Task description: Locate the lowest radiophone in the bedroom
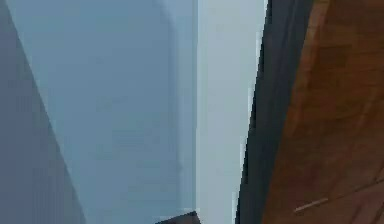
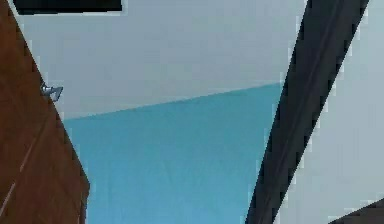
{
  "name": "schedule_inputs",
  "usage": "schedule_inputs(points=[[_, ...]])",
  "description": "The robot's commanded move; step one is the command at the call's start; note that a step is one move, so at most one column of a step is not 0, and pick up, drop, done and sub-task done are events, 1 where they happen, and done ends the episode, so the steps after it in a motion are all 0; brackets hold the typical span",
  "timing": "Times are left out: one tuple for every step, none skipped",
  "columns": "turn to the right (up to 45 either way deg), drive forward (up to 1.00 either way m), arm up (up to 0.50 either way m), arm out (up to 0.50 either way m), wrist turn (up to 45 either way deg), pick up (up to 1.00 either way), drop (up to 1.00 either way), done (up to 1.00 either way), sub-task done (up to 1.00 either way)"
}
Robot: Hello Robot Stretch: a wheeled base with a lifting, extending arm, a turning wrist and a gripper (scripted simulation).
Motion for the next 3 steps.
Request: schedule_inputs(points=[[45.0, 0.00, 0.00, 0.00, 0.0, 0.00, 0.00, 0.00, 0.00], [21.0, 0.00, 0.00, 0.00, 0.0, 0.00, 0.00, 0.00, 0.00], [0.0, 0.55, 0.00, 0.00, 0.0, 0.00, 0.00, 0.00, 0.00]])
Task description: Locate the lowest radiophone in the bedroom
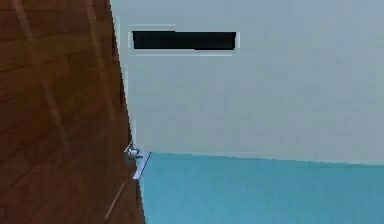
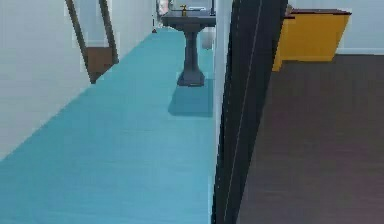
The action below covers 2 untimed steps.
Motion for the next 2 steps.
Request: schedule_inputs(points=[[45.0, 0.00, 0.00, 0.00, 0.0, 0.00, 0.00, 0.00, 0.00], [21.0, 0.00, 0.00, 0.00, 0.0, 0.00, 0.00, 0.00, 0.00]])
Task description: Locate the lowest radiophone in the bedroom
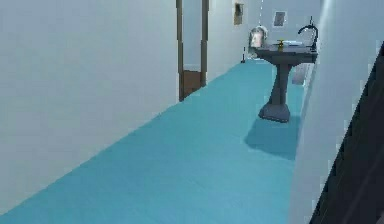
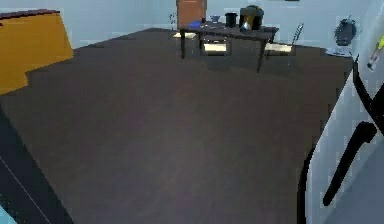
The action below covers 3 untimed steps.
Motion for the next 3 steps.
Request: schedule_inputs(points=[[0.0, 0.40, 0.00, 0.00, 0.0, 0.00, 0.00, 0.00, 0.00], [6.0, 0.00, 0.00, 0.00, 0.0, 0.00, 0.00, 0.00, 0.00], [0.0, 1.00, 0.00, 0.00, 0.0, 0.00, 0.00, 0.00, 0.00]])
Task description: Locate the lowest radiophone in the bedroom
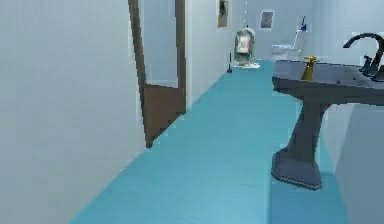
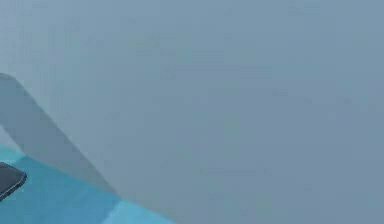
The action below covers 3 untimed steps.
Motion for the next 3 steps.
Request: schedule_inputs(points=[[0.0, 1.00, 0.00, 0.00, 0.0, 0.00, 0.00, 0.00, 0.00], [0.0, 1.00, 0.00, 0.00, 0.0, 0.00, 0.00, 0.00, 0.00], [15.0, 0.00, 0.00, 0.00, 0.0, 0.00, 0.00, 0.00, 0.00]])
